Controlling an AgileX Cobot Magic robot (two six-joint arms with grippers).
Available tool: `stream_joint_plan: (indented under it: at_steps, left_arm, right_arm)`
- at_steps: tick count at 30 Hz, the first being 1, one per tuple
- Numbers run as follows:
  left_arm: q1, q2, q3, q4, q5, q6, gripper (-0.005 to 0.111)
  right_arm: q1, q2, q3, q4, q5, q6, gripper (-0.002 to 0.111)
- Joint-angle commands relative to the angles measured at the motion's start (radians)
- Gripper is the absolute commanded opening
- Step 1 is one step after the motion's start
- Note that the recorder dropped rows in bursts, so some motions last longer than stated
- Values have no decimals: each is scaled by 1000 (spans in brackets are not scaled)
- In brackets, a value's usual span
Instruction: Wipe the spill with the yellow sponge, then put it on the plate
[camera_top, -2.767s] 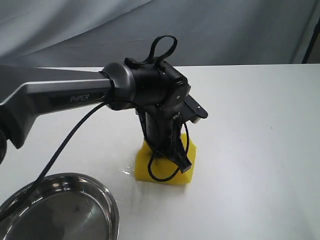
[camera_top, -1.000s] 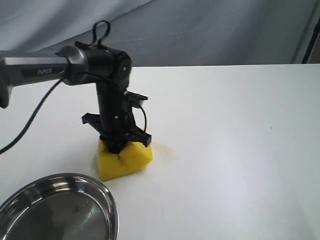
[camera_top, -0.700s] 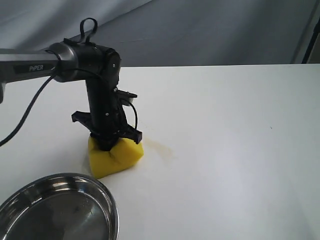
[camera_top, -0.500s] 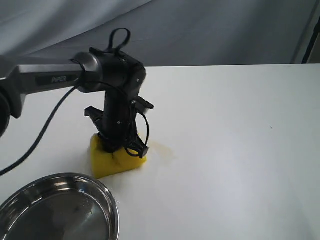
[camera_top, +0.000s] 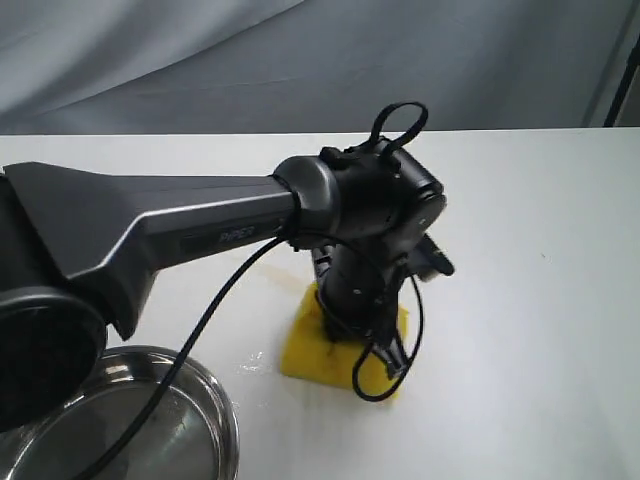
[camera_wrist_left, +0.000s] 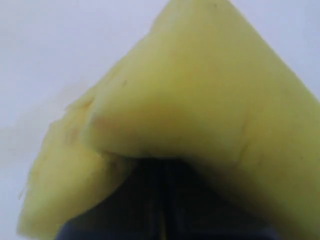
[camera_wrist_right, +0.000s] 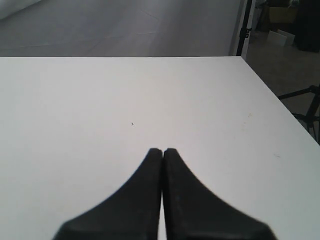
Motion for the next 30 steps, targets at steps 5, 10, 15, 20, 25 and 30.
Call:
stream_joint_plan:
  at_steps: [5,10,15,20,25,30]
  left_arm:
    - [37,28,-93,-61,-254,4,0]
    - [112,81,-93,84,-112,24,0]
    - [208,113,-91,198,-1,-1,0]
    - [326,114,-91,188,11,-14,0]
    - [430,100,-74,165,11,-107,0]
    - [492,90,-67,-17,11,-102,0]
  right_arm:
    - [4,3,3,-13,-12,-2,0]
    - [4,3,3,-13,-12,-2,0]
    - [4,3,3,-13,-12,-2,0]
    - [4,3,3,-13,-12,-2,0]
    - [4,3,3,-13,-12,-2,0]
    - [4,3,3,-13,-12,-2,0]
